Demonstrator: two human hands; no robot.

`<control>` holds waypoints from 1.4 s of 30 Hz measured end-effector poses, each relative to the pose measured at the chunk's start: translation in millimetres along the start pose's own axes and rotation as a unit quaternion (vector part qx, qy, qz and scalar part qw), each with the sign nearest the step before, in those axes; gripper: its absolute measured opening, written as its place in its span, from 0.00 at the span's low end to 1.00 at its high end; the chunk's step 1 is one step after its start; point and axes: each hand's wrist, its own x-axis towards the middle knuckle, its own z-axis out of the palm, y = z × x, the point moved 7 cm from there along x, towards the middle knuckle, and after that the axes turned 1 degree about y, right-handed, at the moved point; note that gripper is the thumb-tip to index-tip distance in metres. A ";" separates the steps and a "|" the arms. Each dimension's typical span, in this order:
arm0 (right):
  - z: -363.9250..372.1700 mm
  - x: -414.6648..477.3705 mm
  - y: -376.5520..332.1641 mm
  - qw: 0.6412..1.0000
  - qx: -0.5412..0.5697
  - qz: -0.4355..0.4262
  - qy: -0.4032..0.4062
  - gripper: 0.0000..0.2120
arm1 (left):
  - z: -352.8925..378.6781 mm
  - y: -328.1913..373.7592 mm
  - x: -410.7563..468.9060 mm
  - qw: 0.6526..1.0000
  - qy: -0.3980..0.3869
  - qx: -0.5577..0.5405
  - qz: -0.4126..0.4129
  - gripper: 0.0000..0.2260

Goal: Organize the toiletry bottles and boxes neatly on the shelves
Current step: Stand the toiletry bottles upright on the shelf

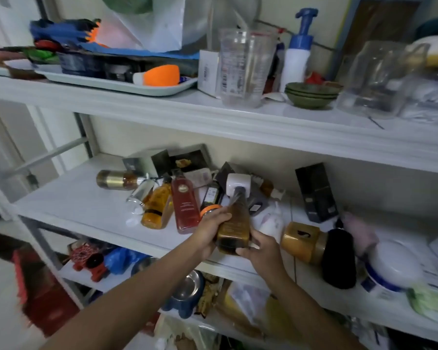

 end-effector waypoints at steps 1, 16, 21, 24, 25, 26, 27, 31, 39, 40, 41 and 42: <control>-2.6 -1.7 -0.1 1.000 0.004 0.004 0.006 0.22 | 2.4 0.1 2.3 1.000 -0.006 0.000 0.001 0.12; -85.6 -36.6 33.7 0.991 0.044 0.053 0.117 0.22 | 101.4 -44.1 27.2 0.987 -0.156 0.028 -0.041 0.16; -104.8 -42.4 33.3 0.989 0.014 0.052 0.135 0.21 | 118.1 -51.8 33.3 0.985 -0.163 0.030 -0.057 0.16; -113.9 -43.7 30.9 0.988 -0.010 0.045 0.150 0.20 | 128.7 -51.5 32.5 0.983 -0.170 0.023 -0.062 0.17; -116.6 -43.2 31.5 0.987 -0.014 0.049 0.154 0.20 | 132.9 -50.5 32.0 0.983 -0.172 0.021 -0.061 0.17; -119.8 -43.0 31.7 0.986 -0.016 0.051 0.158 0.20 | 137.2 -49.1 31.7 0.982 -0.176 0.020 -0.059 0.17; -123.6 -42.4 32.3 0.985 -0.020 0.054 0.162 0.19 | 142.2 -47.9 31.6 0.981 -0.181 0.017 -0.059 0.17; -142.9 -39.4 34.7 0.982 -0.044 0.055 0.178 0.20 | 161.1 -48.3 35.4 0.980 -0.190 0.022 -0.059 0.16; -179.8 -43.8 39.0 0.978 -0.057 0.051 0.196 0.24 | 196.7 -55.5 39.6 0.982 -0.174 0.040 -0.061 0.14; -184.3 -44.1 38.1 0.978 -0.059 0.047 0.196 0.24 | 202.1 -56.3 39.6 0.982 -0.173 0.037 -0.062 0.14; -189.8 -44.4 37.9 0.977 -0.063 0.045 0.198 0.24 | 209.1 -56.4 38.7 0.982 -0.176 0.034 -0.062 0.14; -194.6 -44.8 38.0 0.977 -0.067 0.046 0.197 0.24 | 214.3 -56.5 38.4 0.981 -0.180 0.038 -0.060 0.14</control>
